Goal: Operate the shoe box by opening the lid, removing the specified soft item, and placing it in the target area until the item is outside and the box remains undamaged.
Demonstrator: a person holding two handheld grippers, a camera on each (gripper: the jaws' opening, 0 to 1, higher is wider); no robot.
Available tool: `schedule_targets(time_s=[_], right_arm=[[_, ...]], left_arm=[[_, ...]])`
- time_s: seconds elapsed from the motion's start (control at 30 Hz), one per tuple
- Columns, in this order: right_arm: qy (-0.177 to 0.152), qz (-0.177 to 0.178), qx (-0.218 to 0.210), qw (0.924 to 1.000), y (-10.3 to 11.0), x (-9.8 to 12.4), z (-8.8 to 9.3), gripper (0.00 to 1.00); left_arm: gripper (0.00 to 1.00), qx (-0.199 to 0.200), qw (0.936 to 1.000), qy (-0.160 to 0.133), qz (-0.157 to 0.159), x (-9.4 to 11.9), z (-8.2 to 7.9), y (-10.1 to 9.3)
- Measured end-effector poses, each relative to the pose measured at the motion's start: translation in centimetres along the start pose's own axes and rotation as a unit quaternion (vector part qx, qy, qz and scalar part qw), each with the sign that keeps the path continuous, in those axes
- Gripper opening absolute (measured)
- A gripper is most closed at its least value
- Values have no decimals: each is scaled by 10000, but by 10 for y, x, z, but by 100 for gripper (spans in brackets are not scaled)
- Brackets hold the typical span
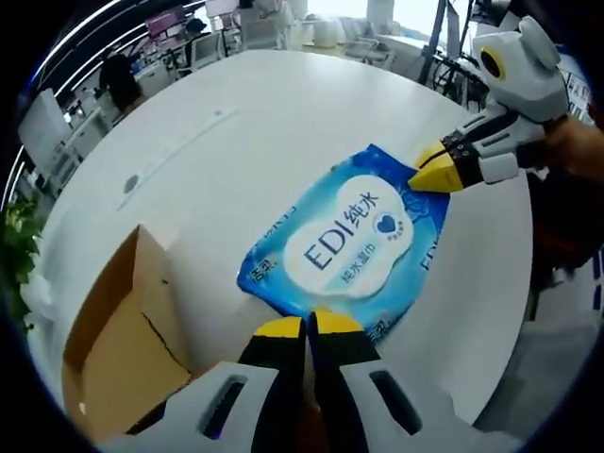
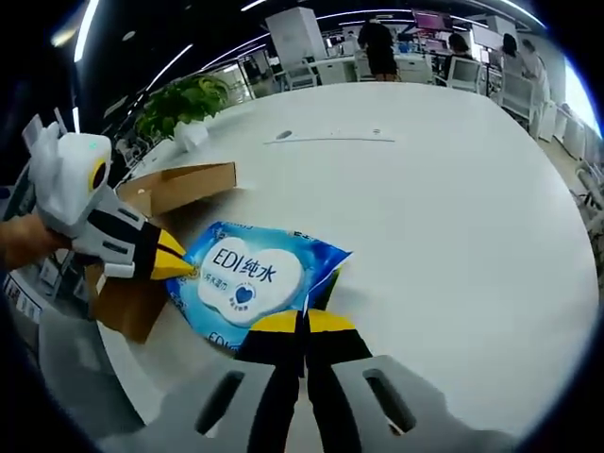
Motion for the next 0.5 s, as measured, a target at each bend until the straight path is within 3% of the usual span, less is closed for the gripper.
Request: schedule_targets(time_s=[0.5], right_arm=[[-82,166,-61,9998,-3,-1,9,2]], left_arm=[[1,-163,9999,42,10,1,3,-4]])
Point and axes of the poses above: the point that each gripper's makers call its tool centre point, and the gripper's own axes: x roughly backward along the fingers, y roughly to its left, z roughly out of its underside, the point moved 9 cm from there along x, roughly backward along the fingers
